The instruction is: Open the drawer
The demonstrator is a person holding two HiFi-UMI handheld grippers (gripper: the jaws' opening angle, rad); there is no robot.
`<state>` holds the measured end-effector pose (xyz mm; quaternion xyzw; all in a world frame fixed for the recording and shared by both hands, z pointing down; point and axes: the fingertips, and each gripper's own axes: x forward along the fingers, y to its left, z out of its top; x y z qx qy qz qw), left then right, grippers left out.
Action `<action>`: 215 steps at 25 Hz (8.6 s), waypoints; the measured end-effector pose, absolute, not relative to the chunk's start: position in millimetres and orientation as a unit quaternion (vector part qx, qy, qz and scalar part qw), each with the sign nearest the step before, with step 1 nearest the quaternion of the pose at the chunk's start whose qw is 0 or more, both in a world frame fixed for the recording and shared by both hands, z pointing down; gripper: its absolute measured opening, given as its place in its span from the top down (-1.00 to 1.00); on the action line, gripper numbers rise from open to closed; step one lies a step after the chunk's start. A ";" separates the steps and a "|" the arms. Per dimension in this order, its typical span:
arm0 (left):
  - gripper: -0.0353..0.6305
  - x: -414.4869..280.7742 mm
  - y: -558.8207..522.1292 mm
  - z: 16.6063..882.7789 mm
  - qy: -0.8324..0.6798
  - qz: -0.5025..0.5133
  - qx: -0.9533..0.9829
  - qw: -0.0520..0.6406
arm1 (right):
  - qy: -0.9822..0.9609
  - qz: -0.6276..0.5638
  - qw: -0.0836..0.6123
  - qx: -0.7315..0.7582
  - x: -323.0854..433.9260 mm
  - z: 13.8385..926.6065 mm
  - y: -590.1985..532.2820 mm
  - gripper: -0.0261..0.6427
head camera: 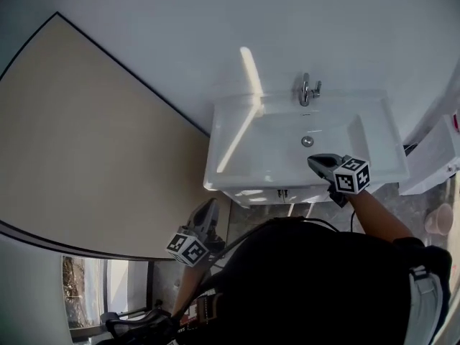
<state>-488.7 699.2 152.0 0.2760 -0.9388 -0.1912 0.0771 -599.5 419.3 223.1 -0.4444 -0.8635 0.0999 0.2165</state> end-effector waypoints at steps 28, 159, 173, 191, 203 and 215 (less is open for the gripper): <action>0.92 -729.3 767.8 189.6 -0.819 -0.201 0.519 0.140 | -0.942 0.111 0.247 -0.201 -697.3 241.3 475.0 0.92; 0.92 -477.9 195.7 715.2 -0.490 0.335 0.682 0.427 | -0.876 0.383 0.292 0.027 -560.7 947.7 63.8 0.50; 0.92 -471.2 188.0 738.4 -0.521 0.287 0.685 0.422 | -0.885 0.379 0.268 0.030 -561.9 950.3 61.7 0.50; 0.92 -459.9 197.6 754.2 -0.512 0.272 0.660 0.477 | -0.885 0.371 0.281 -0.002 -593.7 966.2 56.7 0.50; 0.92 -451.5 199.3 751.5 -0.491 0.271 0.664 0.494 | -0.879 0.357 0.316 -0.026 -603.1 977.3 62.1 0.52; 0.92 -453.6 200.4 755.4 -0.503 0.268 0.656 0.496 | -0.883 0.354 0.309 -0.021 -600.6 976.4 60.7 0.54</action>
